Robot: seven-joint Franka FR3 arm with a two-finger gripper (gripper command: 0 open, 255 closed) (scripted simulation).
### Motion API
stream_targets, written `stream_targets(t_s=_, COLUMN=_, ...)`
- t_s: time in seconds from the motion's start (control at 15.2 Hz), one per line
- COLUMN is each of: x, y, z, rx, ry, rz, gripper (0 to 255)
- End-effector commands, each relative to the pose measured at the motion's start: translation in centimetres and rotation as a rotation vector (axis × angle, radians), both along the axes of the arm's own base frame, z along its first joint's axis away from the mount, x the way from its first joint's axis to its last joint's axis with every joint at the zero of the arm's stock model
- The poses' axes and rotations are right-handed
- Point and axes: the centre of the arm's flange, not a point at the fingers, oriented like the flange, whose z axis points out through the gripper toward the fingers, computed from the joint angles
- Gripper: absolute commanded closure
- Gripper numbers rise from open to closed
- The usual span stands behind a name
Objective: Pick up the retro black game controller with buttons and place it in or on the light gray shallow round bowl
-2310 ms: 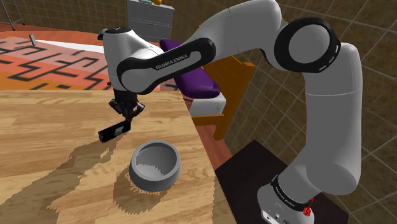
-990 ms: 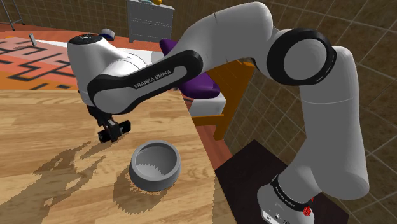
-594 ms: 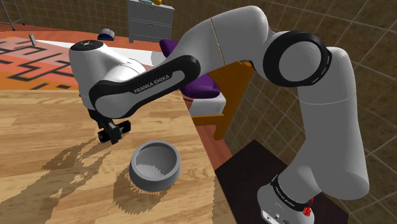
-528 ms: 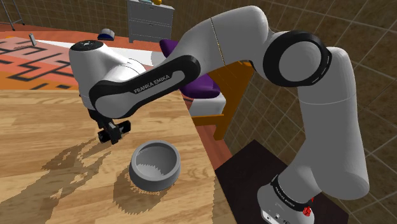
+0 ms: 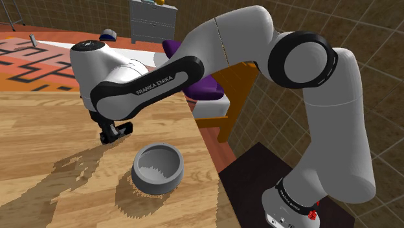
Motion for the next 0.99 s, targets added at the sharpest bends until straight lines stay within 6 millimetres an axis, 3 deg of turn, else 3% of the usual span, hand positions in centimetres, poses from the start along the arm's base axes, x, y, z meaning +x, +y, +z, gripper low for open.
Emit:
stream_targets(t_s=0.0, x=0.0, y=-0.1, z=-0.1, rx=-0.002, ry=0.002, rz=-0.001, gripper=255)
stream_targets(t_s=0.2, x=0.0, y=-0.1, z=-0.1, rx=-0.002, ry=0.002, rz=-0.001, gripper=255)
stream_targets(t_s=0.92, x=0.0, y=-0.1, z=5.7, rx=-0.002, ry=0.002, rz=-0.001, gripper=255)
